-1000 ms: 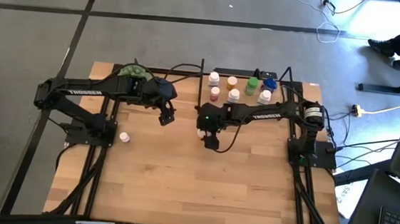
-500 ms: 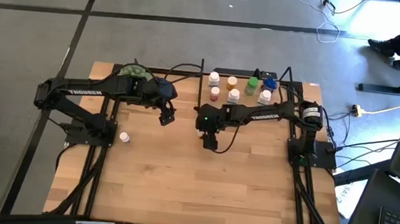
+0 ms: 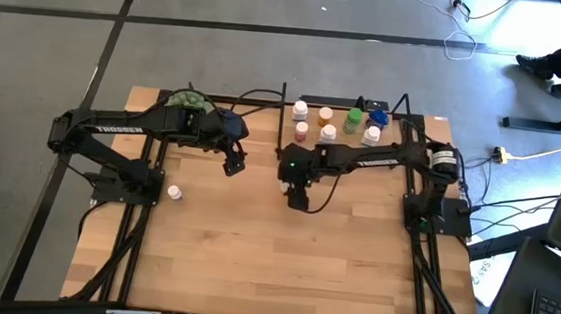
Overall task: Pick and place medicine bottles onto shelf by color
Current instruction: Put the orange medicine bottle on the shelf
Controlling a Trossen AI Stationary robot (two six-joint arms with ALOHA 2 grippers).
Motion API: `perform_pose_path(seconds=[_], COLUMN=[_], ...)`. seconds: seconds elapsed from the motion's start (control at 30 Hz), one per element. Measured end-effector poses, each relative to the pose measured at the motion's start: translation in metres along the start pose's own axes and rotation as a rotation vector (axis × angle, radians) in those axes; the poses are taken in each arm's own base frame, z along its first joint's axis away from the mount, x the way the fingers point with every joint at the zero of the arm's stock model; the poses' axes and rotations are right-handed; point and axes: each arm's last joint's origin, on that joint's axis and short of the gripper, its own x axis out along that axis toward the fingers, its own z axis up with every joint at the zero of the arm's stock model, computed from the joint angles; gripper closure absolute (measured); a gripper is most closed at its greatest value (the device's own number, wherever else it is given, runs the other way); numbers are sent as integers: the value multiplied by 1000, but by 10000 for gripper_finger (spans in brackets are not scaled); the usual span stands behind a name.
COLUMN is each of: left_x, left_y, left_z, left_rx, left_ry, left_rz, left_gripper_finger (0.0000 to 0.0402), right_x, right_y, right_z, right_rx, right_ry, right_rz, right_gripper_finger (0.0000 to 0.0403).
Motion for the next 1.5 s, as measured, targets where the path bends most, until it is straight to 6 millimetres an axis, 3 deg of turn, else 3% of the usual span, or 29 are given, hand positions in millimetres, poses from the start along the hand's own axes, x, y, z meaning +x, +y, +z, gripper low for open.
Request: perform_pose_path(seconds=[0.3,0.53,0.73,1.0,1.5], left_x=[0,0,0,0,0], left_y=[0,0,0,0,0], left_z=[0,0,0,0,0], left_rx=[0,0,0,0,0], left_ry=[1,1,1,1,1], left_rz=[0,0,0,0,0], left_gripper_finger=[99,99,99,99,99], right_x=[-69,-125,-155,-154,-133], right_y=[7,8,-3,-27,-66], right_z=[-2,-19,-40,-78,-103], right_rx=[1,74,166,295,387], right_ry=[-1,47,97,91,-4], right_rz=[-102,-213,-340,-393,-495], right_gripper_finger=[194,194,193,193,193])
